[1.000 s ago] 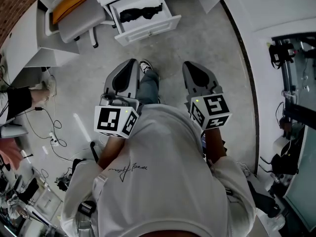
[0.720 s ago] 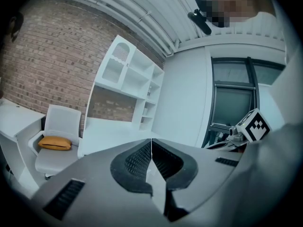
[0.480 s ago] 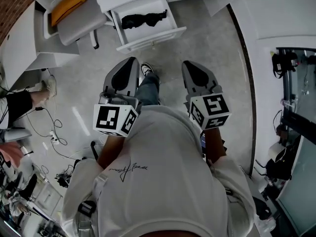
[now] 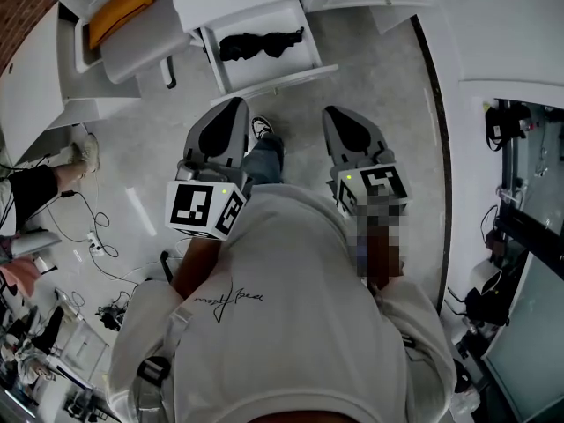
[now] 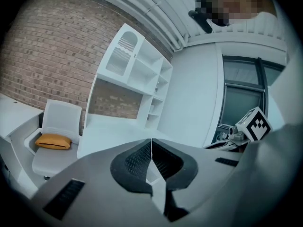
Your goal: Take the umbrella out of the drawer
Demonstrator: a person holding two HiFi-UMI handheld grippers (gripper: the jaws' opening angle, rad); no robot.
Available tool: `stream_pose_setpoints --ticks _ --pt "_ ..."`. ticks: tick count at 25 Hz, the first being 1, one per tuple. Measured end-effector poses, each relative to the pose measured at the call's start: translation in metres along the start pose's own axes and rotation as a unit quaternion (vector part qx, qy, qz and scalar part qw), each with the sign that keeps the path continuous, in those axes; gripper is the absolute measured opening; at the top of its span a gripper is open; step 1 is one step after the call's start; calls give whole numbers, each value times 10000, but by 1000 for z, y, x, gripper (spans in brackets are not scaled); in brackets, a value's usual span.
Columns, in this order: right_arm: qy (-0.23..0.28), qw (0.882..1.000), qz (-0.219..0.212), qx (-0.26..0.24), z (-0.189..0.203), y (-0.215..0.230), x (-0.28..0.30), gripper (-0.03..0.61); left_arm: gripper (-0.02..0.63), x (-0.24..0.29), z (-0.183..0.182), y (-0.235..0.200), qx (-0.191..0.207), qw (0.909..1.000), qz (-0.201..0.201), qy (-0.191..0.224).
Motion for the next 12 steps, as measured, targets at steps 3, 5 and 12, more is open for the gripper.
stream_pose_setpoints --ticks 3,5,12 --pt "18 9999 -71 -70 -12 1 16 26 17 8 -7 -12 -8 10000 -69 47" --pt "59 9998 -113 -124 -21 2 27 26 17 11 -12 -21 7 9998 -153 105" --pt "102 9985 -395 -368 -55 -6 70 26 17 21 -23 -55 -180 9992 -321 180"
Point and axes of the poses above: the fingertips, and each gripper's own axes: x forward along the fingers, y to its right, z out of its underside, the point moved 7 cm from there along -x, backward along the fingers, and after that the axes turned 12 degrees about z, right-handed, at the moved point
